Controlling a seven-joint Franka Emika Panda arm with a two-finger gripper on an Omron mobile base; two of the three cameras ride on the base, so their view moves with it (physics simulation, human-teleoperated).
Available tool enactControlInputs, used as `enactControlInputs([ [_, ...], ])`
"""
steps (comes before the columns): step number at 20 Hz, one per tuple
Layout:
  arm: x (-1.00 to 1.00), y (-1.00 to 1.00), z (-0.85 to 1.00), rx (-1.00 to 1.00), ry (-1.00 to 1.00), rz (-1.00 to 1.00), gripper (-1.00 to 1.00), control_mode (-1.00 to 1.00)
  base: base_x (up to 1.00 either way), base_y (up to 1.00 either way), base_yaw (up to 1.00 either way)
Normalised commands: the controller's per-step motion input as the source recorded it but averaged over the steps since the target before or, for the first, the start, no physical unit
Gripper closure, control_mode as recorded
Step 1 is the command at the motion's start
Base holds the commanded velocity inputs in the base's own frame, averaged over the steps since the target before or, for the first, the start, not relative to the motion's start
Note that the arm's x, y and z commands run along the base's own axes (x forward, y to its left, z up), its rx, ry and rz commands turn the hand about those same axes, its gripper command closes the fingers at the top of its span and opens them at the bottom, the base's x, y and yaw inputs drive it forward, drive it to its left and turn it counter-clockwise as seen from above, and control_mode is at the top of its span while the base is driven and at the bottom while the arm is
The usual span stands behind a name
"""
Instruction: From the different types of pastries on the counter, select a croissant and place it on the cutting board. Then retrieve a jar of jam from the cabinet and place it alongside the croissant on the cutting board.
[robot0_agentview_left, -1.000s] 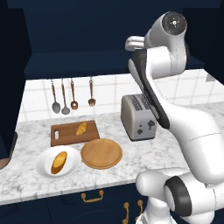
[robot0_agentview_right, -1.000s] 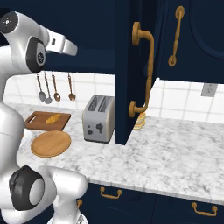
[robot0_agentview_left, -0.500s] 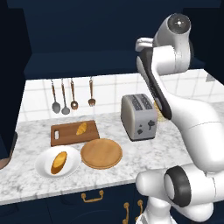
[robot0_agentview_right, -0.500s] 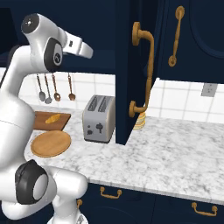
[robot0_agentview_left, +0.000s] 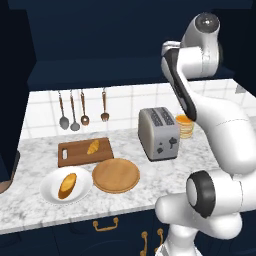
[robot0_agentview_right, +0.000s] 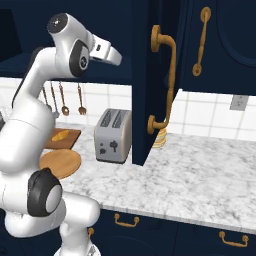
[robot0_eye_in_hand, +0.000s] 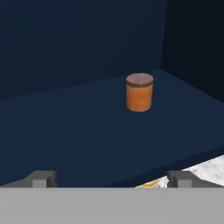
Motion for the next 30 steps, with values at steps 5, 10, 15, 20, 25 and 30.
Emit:
enactControlInputs([
  [5, 0.34, -0.37, -0.01, 0.01, 0.05, 0.0, -1.0, -1.0, 0.0, 0.0, 0.0],
  [10, 0.25, -0.18, -0.38, -0.03, -0.04, 0.0, -1.0, -1.0, 0.0, 0.0, 0.0],
  [15, 0.23, -0.25, -0.1, -0.03, -0.05, 0.0, -1.0, -1.0, 0.0, 0.0, 0.0],
  [20, 0.43, -0.21, -0.03, 0.0, -0.01, 0.0, -1.0, -1.0, 0.0, 0.0, 0.0],
  [25, 0.58, -0.06, -0.02, 0.0, 0.0, 0.0, -1.0, -1.0, 0.0, 0.0, 0.0],
  [30, 0.49, -0.19, 0.0, 0.0, 0.0, 0.0, -1.0, -1.0, 0.0, 0.0, 0.0],
])
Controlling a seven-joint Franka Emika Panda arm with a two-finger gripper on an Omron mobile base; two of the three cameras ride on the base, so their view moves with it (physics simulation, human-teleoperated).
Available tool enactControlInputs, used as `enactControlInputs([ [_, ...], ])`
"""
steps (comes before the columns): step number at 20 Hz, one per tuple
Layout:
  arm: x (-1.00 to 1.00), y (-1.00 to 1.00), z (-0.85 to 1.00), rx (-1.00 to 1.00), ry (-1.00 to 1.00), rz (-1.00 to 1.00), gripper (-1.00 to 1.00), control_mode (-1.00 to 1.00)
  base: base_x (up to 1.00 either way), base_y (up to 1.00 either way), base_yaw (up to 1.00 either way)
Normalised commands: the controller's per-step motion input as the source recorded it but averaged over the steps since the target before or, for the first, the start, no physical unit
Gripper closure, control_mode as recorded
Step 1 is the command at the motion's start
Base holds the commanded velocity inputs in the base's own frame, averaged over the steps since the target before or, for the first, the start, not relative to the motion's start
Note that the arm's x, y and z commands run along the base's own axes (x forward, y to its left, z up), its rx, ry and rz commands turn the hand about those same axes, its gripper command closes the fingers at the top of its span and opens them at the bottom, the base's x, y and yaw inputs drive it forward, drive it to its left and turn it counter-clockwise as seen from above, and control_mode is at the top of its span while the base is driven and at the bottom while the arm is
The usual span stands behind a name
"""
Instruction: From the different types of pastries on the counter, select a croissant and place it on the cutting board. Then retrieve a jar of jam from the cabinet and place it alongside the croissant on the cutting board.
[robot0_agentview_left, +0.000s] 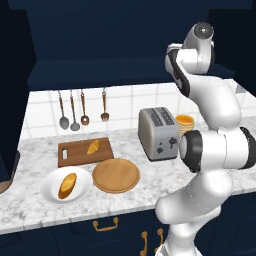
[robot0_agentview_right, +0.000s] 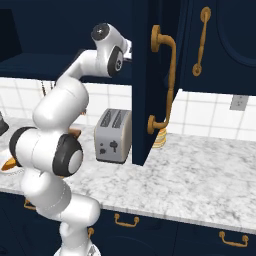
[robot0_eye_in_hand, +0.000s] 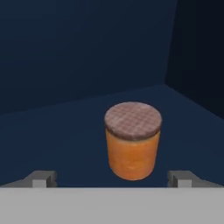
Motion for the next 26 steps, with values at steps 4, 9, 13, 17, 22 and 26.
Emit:
enactControlInputs([
  [4, 0.32, -0.24, 0.0, 0.0, 0.0, 0.0, -1.0, -1.0, 0.0, 0.0, 0.0],
  [9, 0.32, -0.12, -0.16, 0.0, 0.0, 0.02, -1.0, -1.0, 0.0, 0.0, 0.0],
  [13, 0.4, -0.06, -0.25, 0.0, 0.0, 0.03, -1.0, -1.0, 0.0, 0.0, 0.0],
  [17, 0.38, -0.13, -0.13, 0.0, 0.0, 0.03, -1.0, -1.0, 0.0, 0.0, 0.0],
  [22, 0.16, 0.0, -0.2, 0.0, 0.0, 0.03, 1.0, -1.0, 0.0, 0.0, 0.0],
  [26, 0.03, 0.0, -0.19, 0.0, 0.0, 0.02, 1.0, -1.0, 0.0, 0.0, 0.0],
])
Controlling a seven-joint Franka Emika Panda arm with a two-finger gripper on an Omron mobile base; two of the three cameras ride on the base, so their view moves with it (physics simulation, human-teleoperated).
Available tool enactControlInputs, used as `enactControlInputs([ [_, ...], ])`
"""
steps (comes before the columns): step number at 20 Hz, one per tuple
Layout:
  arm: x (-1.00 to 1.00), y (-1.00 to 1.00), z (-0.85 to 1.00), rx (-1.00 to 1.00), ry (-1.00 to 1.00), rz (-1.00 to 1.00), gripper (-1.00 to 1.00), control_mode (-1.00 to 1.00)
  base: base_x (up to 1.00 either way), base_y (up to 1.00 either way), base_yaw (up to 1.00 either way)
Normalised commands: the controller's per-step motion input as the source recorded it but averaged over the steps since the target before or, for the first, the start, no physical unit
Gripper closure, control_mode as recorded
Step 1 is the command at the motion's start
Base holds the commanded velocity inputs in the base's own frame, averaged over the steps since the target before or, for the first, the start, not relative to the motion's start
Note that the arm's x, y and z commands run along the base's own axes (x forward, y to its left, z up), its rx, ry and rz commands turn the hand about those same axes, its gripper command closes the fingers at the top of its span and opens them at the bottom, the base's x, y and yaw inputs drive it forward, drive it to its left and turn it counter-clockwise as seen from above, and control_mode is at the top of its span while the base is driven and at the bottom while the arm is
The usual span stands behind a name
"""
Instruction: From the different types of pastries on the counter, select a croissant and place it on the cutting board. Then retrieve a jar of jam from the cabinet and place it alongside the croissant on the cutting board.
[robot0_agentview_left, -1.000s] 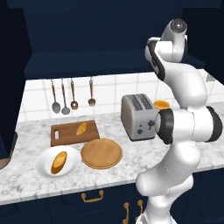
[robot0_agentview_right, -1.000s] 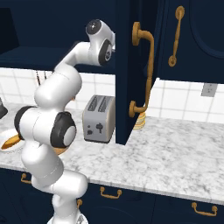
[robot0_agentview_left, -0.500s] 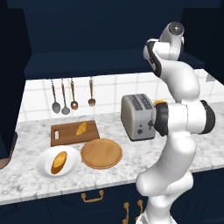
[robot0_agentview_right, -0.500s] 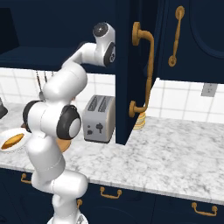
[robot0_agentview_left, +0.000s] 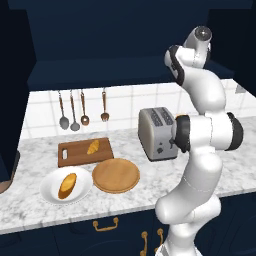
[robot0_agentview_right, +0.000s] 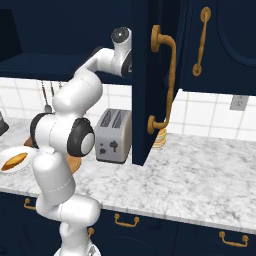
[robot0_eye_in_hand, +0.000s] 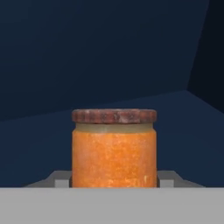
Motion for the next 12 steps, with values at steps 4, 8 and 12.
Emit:
enactControlInputs([
  [4, -0.15, 0.0, -0.01, 0.0, -0.04, 0.0, 1.0, -1.0, 0.0, 0.0, 0.0],
  [8, -0.68, 0.0, 0.19, -0.05, -0.28, 0.0, 1.0, -1.0, 0.0, 0.0, 0.0],
  [12, -0.92, 0.0, 0.12, -0.18, -0.47, 0.02, 1.0, -1.0, 0.0, 0.0, 0.0],
])
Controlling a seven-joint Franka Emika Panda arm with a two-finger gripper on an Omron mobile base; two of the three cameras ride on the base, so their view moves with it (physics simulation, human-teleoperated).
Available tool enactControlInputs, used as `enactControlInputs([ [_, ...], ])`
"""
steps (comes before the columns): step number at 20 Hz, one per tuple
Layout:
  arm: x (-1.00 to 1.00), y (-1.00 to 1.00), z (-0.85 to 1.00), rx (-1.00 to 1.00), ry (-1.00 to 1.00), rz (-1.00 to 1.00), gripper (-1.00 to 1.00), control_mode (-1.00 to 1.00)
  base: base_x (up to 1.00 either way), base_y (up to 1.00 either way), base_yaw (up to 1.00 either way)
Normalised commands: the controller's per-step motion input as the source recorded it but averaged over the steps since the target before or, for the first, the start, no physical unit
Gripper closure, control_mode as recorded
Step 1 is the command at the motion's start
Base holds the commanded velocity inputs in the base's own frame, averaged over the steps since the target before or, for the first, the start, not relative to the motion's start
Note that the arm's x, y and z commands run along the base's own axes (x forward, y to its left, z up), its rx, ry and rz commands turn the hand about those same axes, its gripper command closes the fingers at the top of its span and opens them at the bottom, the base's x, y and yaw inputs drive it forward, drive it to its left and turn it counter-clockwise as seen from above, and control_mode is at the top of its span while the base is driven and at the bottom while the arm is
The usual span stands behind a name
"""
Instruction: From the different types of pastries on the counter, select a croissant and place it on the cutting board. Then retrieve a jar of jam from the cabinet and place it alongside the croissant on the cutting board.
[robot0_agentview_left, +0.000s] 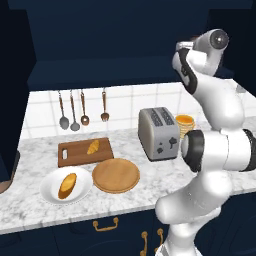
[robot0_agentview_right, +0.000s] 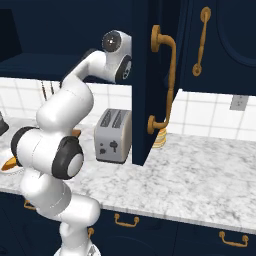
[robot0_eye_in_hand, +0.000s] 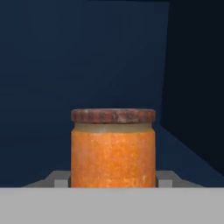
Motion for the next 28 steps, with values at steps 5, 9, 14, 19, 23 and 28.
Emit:
enactControlInputs([
  [5, -1.0, 0.0, 0.26, -0.08, -0.35, 0.01, 1.0, -1.0, 0.0, 0.0, 0.0],
  [9, -1.0, 0.14, 0.46, 0.0, -0.11, 0.03, 1.0, -1.0, 0.0, 0.0, 0.0],
  [14, -1.0, 0.51, 0.21, 0.0, -0.07, 0.1, 1.0, -1.0, 0.0, 0.0, 0.0],
  [19, -1.0, 0.46, 0.03, 0.02, 0.0, 0.05, 1.0, -1.0, 0.0, 0.0, 0.0],
  [23, -1.0, 0.44, 0.03, 0.04, 0.0, 0.0, 1.0, -1.0, 0.0, 0.0, 0.0],
  [28, -1.0, 0.44, 0.0, 0.02, 0.0, 0.03, 1.0, -1.0, 0.0, 0.0, 0.0],
])
